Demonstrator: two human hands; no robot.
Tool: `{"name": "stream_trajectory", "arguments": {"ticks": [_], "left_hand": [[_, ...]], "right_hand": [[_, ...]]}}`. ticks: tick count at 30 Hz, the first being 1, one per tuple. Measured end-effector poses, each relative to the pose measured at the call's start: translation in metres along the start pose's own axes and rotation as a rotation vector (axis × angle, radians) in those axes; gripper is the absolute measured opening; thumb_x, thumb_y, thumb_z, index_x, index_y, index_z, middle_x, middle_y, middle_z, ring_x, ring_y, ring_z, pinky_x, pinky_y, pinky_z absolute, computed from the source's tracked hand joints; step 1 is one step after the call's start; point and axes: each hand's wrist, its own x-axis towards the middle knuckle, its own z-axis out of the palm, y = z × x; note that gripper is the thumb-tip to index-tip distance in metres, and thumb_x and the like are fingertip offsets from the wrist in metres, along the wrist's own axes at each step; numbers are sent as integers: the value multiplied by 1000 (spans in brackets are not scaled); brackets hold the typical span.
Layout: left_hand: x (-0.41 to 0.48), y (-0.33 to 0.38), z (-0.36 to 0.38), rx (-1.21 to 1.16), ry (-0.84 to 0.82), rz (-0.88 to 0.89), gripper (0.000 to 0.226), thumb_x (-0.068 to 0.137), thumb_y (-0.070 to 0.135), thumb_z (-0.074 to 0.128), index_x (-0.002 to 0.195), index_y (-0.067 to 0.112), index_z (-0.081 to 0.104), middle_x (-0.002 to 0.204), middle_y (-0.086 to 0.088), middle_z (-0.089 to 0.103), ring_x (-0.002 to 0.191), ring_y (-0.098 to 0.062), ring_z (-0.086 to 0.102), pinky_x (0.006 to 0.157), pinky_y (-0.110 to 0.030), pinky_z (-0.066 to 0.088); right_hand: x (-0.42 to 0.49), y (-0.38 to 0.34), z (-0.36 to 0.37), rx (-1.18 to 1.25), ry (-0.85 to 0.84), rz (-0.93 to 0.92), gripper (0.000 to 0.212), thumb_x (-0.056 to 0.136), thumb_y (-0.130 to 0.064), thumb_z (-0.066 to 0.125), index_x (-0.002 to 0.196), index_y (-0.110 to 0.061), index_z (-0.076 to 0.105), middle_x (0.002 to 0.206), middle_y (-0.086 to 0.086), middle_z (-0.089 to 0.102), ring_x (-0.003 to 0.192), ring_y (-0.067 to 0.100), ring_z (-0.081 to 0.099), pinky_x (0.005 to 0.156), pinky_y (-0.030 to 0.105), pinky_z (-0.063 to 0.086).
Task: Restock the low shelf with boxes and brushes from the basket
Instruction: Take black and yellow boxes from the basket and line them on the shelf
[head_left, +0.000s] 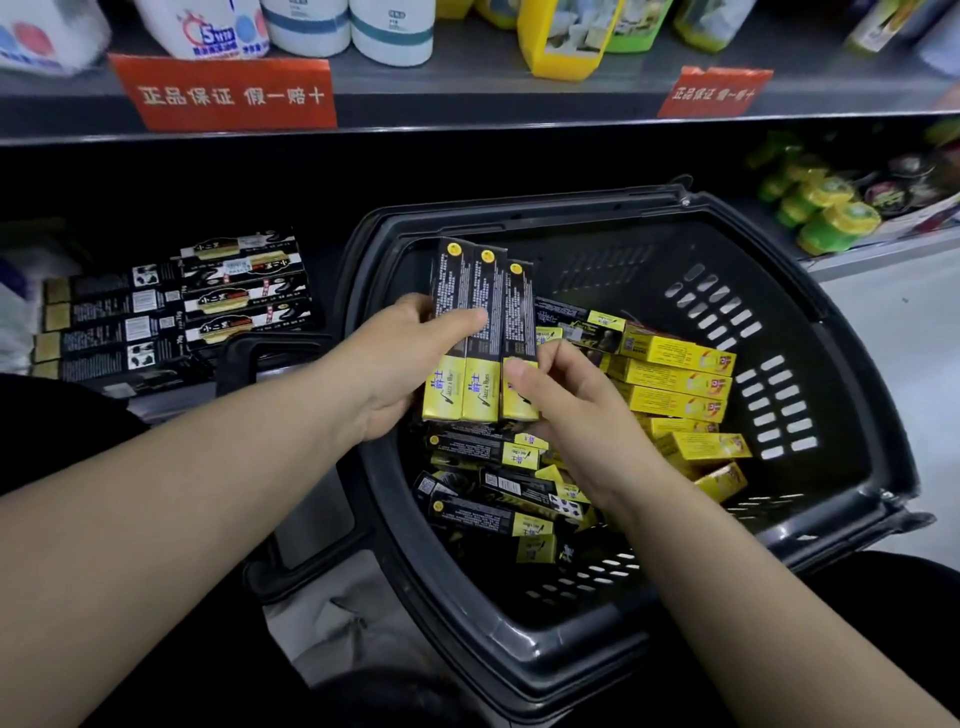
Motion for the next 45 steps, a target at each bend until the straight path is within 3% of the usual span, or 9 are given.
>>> {"name": "stream_trajectory", "arguments": {"ticks": [6, 11, 15, 19, 24, 27, 33, 39, 45], "left_hand": [[-7, 1, -2, 44, 1, 6, 81, 48, 32, 83, 121, 16, 53, 100, -4, 71, 87, -19, 70, 77, -35, 57], [-7, 10, -6, 27, 58, -15, 121, 26, 39, 85, 136, 15, 41, 106, -10, 70, 94, -28, 68, 89, -47, 52], [-8, 15, -12, 43, 97, 20, 115, 23, 41, 84, 130, 17, 47, 103, -6, 71, 95, -26, 67, 90, -47, 51], [-10, 15, -24, 65, 113, 39, 100, 27, 40, 84, 120, 19, 55, 97, -2, 73, 93, -23, 68, 90, -45, 51], [-16, 12, -39, 52, 120, 47, 71, 37, 35, 81, 103, 22, 58, 80, 3, 74, 78, -17, 71, 72, -35, 55], [-19, 13, -47, 52, 144, 46, 71, 40, 35, 81, 107, 21, 59, 86, 3, 74, 81, -16, 70, 77, -36, 55], [-27, 15, -63, 51, 166, 110, 74, 41, 36, 80, 110, 21, 59, 98, 0, 73, 91, -19, 69, 89, -41, 52], [-35, 12, -85, 144, 291, 179, 100, 29, 53, 79, 121, 25, 53, 108, 7, 68, 101, -13, 63, 96, -36, 46], [-34, 2, -119, 99, 442, 162, 69, 61, 36, 84, 116, 31, 42, 93, 21, 57, 74, 11, 53, 69, -10, 38]], "right_hand": [[-2, -4, -3, -181, -81, -108, 24, 83, -39, 66, 73, -30, 46, 67, -8, 43, 63, 10, 39, 58, 20, 37], [22, -12, -23, -261, -79, -60, 20, 87, -46, 48, 79, -34, 62, 89, -15, 66, 91, 9, 62, 90, 37, 47], [67, 6, -42, -706, 212, -8, 21, 92, -20, 55, 111, -27, 56, 99, -3, 61, 88, 26, 60, 67, 29, 47], [98, 36, -47, -1197, 134, 2, 57, 90, -16, 56, 142, -15, 33, 140, 9, 43, 126, 33, 40, 100, 42, 39], [107, 45, -44, -1651, 201, -94, 46, 92, -23, 55, 136, -19, 46, 131, 10, 47, 121, 33, 42, 100, 41, 35], [95, 25, -37, -1344, 293, -38, 39, 87, -25, 60, 123, -12, 56, 114, 11, 59, 100, 31, 56, 77, 34, 45], [35, -32, 0, 266, 74, 148, 13, 84, -2, 56, 95, -5, 50, 93, 17, 72, 78, 27, 72, 67, 36, 58], [24, -45, 72, -59, -74, 67, 20, 87, -58, 48, 105, -50, 54, 114, -16, 62, 113, 11, 56, 103, 42, 39], [52, -53, 117, -121, -93, 131, 56, 89, -41, 56, 137, -21, 38, 125, 4, 60, 110, 24, 60, 100, 49, 46]]}}
